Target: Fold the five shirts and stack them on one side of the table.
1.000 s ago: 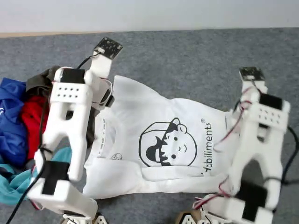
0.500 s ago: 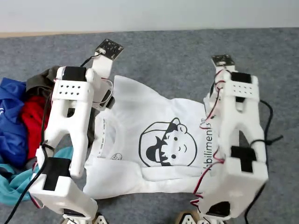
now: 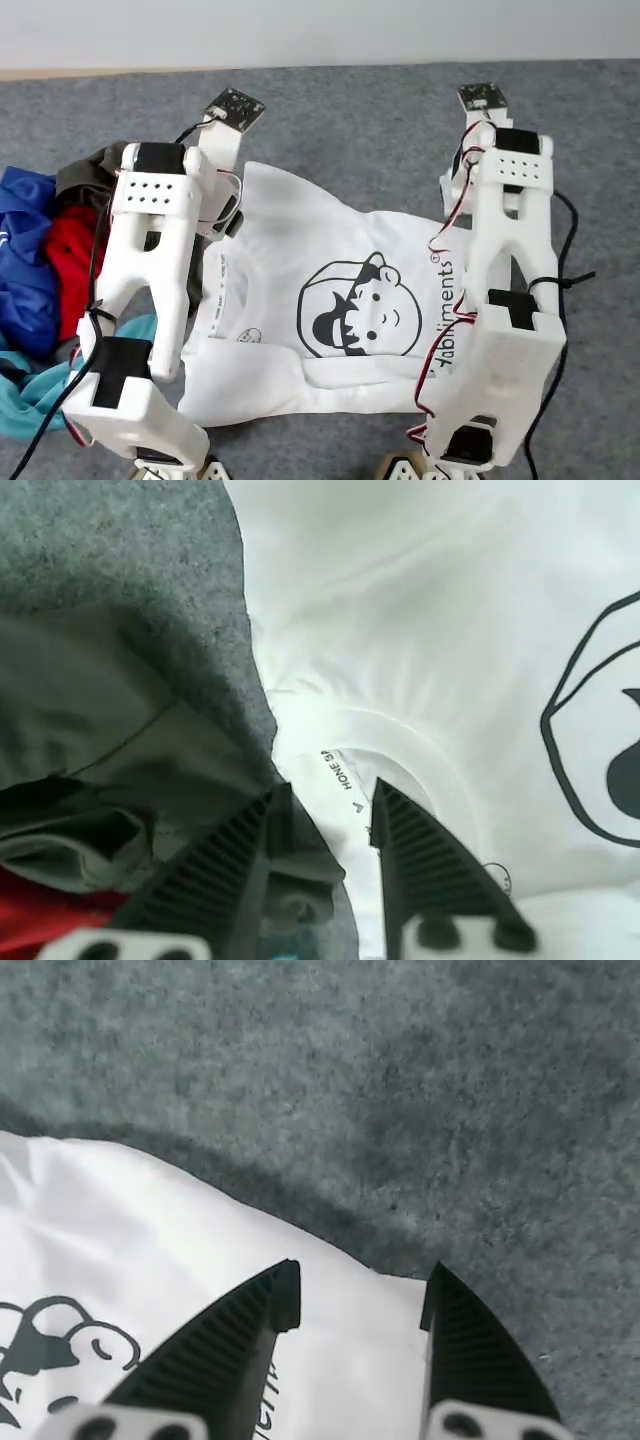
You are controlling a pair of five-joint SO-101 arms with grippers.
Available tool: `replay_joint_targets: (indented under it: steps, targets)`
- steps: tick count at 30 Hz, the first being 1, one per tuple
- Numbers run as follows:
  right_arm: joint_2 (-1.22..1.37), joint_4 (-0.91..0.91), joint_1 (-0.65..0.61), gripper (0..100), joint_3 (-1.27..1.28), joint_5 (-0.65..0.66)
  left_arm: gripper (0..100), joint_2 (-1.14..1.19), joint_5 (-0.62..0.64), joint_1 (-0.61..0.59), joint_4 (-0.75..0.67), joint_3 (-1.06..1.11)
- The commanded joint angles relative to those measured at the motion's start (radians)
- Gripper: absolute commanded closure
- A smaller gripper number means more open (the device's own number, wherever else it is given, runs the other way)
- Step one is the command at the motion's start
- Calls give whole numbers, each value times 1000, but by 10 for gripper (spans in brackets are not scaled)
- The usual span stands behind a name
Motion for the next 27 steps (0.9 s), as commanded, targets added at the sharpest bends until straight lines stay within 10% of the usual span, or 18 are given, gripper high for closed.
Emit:
replay_joint_targets:
  steps: [1, 27]
  targets:
    - [4, -13, 24, 793, -48, -8, 870, -5, 5, -5, 12, -36]
    - [10, 415, -76, 795, -37, 2, 870, -3, 6, 3, 12, -36]
